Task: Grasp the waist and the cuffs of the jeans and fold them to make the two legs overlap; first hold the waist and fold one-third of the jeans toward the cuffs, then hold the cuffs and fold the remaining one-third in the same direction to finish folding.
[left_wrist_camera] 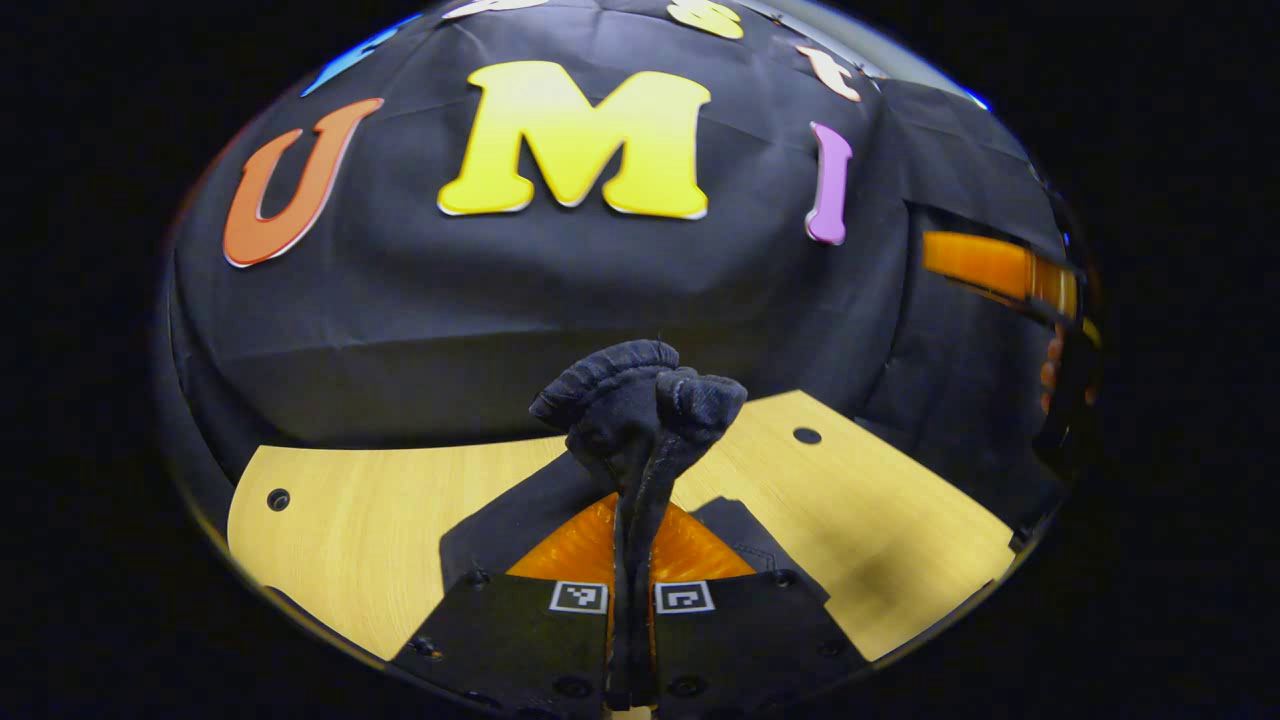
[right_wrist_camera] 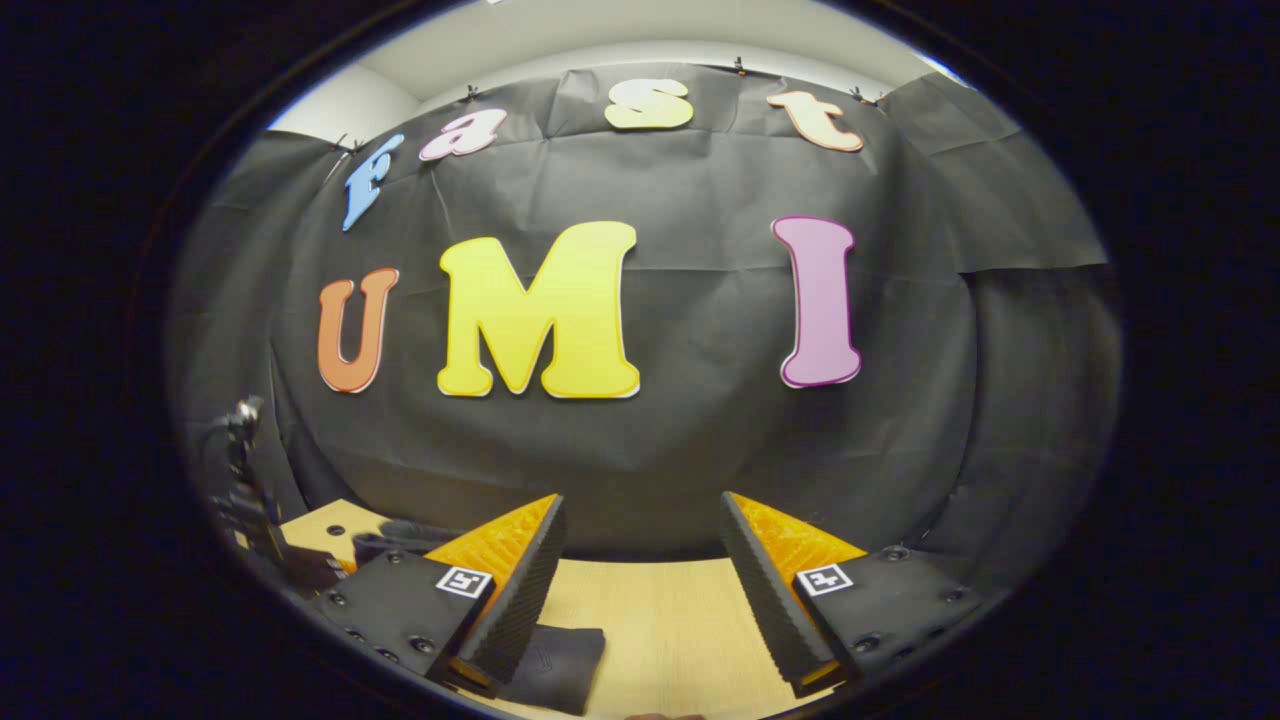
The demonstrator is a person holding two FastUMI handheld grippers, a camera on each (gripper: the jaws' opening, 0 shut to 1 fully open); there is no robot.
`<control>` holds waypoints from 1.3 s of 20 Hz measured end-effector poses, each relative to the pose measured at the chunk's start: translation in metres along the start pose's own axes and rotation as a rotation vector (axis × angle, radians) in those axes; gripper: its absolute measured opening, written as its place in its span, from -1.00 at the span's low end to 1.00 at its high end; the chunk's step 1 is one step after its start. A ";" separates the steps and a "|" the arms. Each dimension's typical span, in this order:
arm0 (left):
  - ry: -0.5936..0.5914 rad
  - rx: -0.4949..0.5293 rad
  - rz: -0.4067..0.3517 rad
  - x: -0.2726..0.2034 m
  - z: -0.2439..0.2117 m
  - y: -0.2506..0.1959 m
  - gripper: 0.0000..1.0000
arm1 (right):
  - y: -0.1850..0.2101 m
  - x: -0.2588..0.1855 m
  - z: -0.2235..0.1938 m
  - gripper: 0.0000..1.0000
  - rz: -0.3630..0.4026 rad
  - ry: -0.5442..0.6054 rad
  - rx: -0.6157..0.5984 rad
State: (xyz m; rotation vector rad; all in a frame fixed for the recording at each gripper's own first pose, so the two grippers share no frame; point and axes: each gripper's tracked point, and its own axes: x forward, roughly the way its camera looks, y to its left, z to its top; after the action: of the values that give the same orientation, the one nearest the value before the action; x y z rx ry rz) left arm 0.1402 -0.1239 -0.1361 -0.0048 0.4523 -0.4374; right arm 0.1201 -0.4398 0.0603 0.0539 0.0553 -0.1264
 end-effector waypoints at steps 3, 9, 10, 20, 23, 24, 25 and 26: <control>0.080 0.118 -0.054 0.015 -0.033 -0.024 -0.93 | -0.007 -0.002 0.003 0.83 -0.015 -0.008 0.007; 0.208 0.275 -0.121 0.035 -0.093 -0.054 -0.89 | -0.016 -0.002 0.001 0.88 -0.034 -0.003 0.038; 0.221 0.279 -0.128 0.037 -0.096 -0.054 -0.88 | -0.015 -0.004 0.001 0.88 -0.034 -0.002 0.040; 0.101 0.172 0.000 0.004 -0.057 -0.023 0.99 | 0.004 -0.014 0.010 0.89 -0.010 -0.014 0.021; 0.004 0.103 0.063 -0.021 -0.015 -0.005 0.99 | 0.018 -0.019 0.015 0.89 0.005 -0.018 0.015; -0.035 0.081 0.085 -0.032 0.000 0.003 0.99 | 0.024 -0.021 0.019 0.83 0.015 -0.021 0.018; -0.073 0.059 0.102 -0.044 0.016 0.009 0.99 | 0.032 -0.024 0.022 0.88 0.024 -0.026 0.017; -0.107 0.037 0.113 -0.056 0.031 0.017 0.99 | 0.039 -0.028 0.026 0.88 0.034 -0.032 0.013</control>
State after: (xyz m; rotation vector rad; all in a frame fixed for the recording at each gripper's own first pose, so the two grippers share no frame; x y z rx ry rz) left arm 0.1153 -0.0889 -0.0863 0.0330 0.3372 -0.3327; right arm 0.0985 -0.3991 0.0902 0.0663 0.0219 -0.0937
